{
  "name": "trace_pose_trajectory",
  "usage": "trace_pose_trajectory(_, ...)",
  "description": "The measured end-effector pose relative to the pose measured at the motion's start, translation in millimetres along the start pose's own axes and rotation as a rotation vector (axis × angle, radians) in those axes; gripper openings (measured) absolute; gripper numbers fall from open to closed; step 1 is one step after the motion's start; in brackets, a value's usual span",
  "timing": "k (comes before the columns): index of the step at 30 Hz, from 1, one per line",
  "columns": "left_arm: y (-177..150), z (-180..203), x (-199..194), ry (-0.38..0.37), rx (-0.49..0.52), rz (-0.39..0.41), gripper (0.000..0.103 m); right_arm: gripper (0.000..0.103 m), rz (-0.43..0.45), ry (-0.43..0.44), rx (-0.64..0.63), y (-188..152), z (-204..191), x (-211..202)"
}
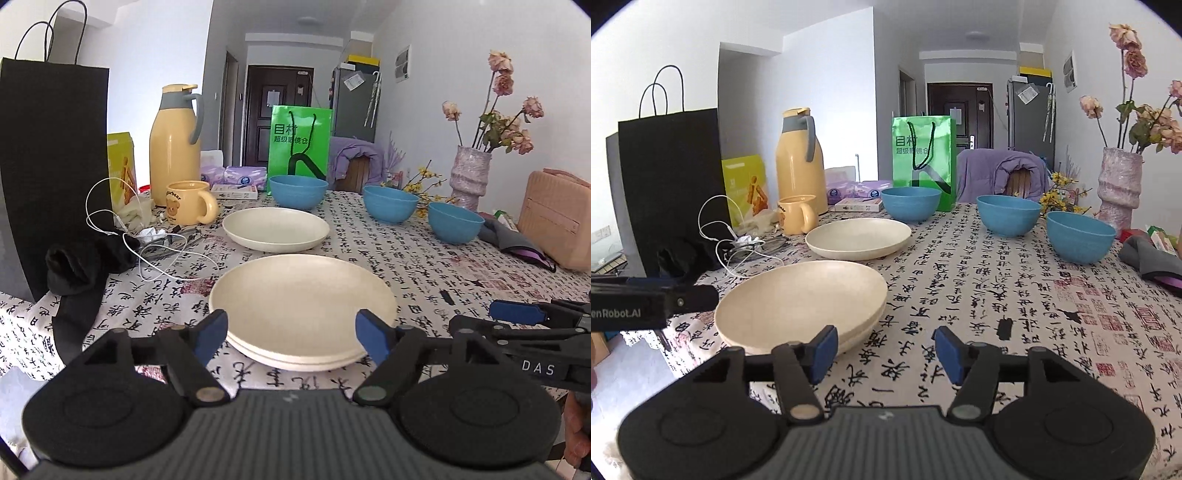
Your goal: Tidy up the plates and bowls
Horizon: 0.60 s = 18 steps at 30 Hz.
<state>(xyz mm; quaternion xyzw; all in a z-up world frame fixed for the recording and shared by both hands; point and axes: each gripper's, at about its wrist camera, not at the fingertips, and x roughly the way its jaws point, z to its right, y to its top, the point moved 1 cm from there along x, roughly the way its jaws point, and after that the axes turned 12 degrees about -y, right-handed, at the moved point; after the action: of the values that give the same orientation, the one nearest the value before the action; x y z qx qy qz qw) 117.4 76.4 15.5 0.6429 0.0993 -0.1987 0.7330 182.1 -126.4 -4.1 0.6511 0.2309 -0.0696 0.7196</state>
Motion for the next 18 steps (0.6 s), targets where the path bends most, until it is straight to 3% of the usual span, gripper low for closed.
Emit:
trace_pose_trajectory(6,-23,26,-23,-0.017,0.004,0.016,0.089,0.073,0.025,-0.023,0.035,-27,24,-40)
trace_pose_trajectory(18,-27,32,-33,-0.015,0.009,0.026,0.09,0.074,0.058,-0.048,0.101,-47,42,-69)
